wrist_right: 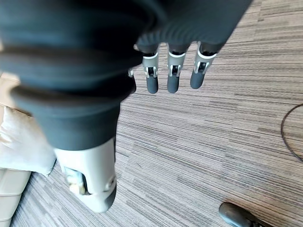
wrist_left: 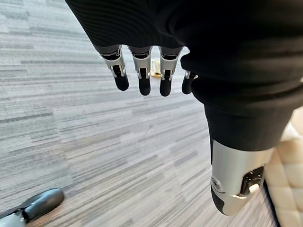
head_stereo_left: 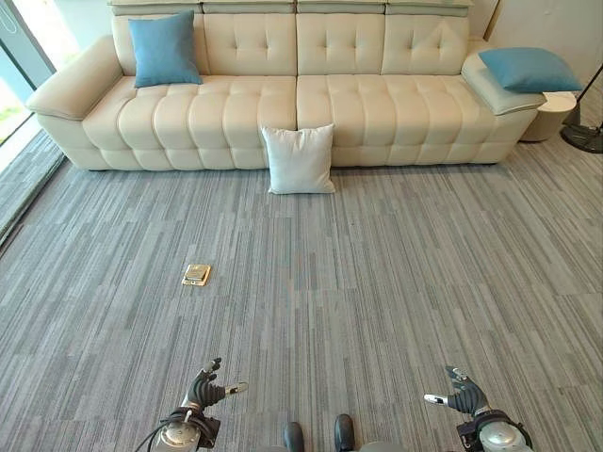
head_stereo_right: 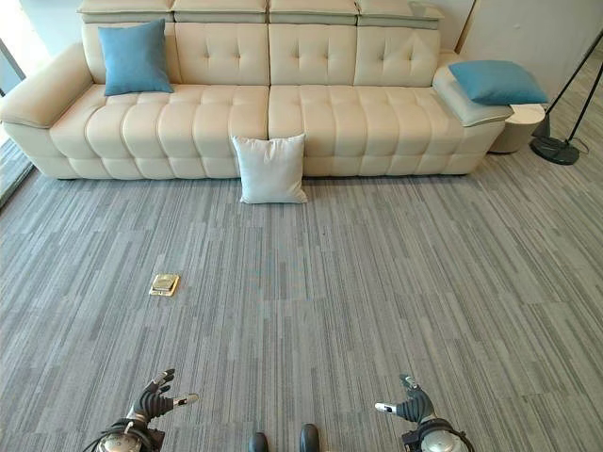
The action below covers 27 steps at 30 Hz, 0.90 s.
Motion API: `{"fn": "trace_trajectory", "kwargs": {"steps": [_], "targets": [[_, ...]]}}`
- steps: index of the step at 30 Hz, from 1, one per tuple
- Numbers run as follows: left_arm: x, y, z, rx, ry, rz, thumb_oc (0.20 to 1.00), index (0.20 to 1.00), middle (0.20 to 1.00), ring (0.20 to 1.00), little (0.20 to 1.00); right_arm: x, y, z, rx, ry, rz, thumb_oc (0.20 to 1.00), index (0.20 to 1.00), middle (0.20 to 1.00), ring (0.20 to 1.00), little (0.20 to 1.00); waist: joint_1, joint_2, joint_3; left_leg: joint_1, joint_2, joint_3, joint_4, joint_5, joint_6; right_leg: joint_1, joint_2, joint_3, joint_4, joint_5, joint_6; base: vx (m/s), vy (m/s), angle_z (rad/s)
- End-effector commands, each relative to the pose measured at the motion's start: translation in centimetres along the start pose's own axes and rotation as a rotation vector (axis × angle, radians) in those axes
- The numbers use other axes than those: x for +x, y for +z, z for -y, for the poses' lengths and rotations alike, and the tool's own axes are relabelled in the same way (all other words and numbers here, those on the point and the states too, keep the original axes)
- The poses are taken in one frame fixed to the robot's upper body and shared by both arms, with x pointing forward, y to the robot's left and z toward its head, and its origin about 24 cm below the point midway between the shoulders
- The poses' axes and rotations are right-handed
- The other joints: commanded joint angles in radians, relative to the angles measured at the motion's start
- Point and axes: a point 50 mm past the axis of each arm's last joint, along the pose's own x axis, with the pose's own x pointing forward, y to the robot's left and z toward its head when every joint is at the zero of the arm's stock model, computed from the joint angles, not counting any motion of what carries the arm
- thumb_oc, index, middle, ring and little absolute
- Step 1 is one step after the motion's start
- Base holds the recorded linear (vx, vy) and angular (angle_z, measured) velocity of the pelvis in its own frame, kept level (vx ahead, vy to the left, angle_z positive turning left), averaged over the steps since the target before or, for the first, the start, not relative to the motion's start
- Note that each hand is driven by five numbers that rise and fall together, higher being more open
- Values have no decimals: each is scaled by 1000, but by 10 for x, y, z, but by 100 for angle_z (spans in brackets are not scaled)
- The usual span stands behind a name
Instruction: Pick up all the scattered cushions and arrange them neatly on the sofa.
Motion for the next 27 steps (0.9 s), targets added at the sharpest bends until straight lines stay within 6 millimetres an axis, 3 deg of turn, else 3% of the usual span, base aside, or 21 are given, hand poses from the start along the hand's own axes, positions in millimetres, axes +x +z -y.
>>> {"fn": "trace_trajectory", "kwargs": {"steps": [1, 9, 20, 25, 26, 27], "targets": [[4, 10, -14, -116, 75, 39, 1000, 1000, 1000, 1000, 1000, 5, 13, 15, 82, -65, 43, 1000, 1000, 1000, 1000, 1000, -12, -27, -20, 36, 16, 14, 3, -106, -60, 42, -66, 25, 12, -115, 129, 0, 0, 0], [0, 7, -12, -133, 64, 41, 1000, 1000, 1000, 1000, 1000, 4, 12, 15, 153, -87, 50, 1000, 1000, 1000, 1000, 1000, 3, -27, -15, 24, 12, 10, 23, -117, -53, 41, -72, 18, 19, -115, 135, 20, 12, 1], [2, 27, -15, -140, 62, 120, 1000, 1000, 1000, 1000, 1000, 11, 21, 12, 190, -105, 38, 1000, 1000, 1000, 1000, 1000, 33, -43, 6, -60, -1, -1, 135, -168, -33, 2, -95, 23, 71, -128, 146, 31, 50, -1], [4, 42, -17, -122, 51, 176, 1000, 1000, 1000, 1000, 1000, 16, 34, 12, 213, -107, 71, 1000, 1000, 1000, 1000, 1000, 44, -47, 23, -93, -10, -9, 191, -208, -7, -56, -112, 29, 185, -147, 169, 78, 115, -12], [5, 48, -17, -109, 45, 195, 1000, 1000, 1000, 1000, 1000, 16, 39, 11, 222, -100, 87, 1000, 1000, 1000, 1000, 1000, 43, -49, 35, -91, -19, -19, 211, -229, 6, -95, -120, 26, 284, -143, 186, 64, 83, -14], [5, 48, -17, -109, 45, 195, 1000, 1000, 1000, 1000, 1000, 16, 39, 11, 222, -100, 87, 1000, 1000, 1000, 1000, 1000, 43, -49, 34, -92, -19, -19, 212, -229, 6, -95, -120, 26, 285, -143, 186, 83, 120, -12]]}}
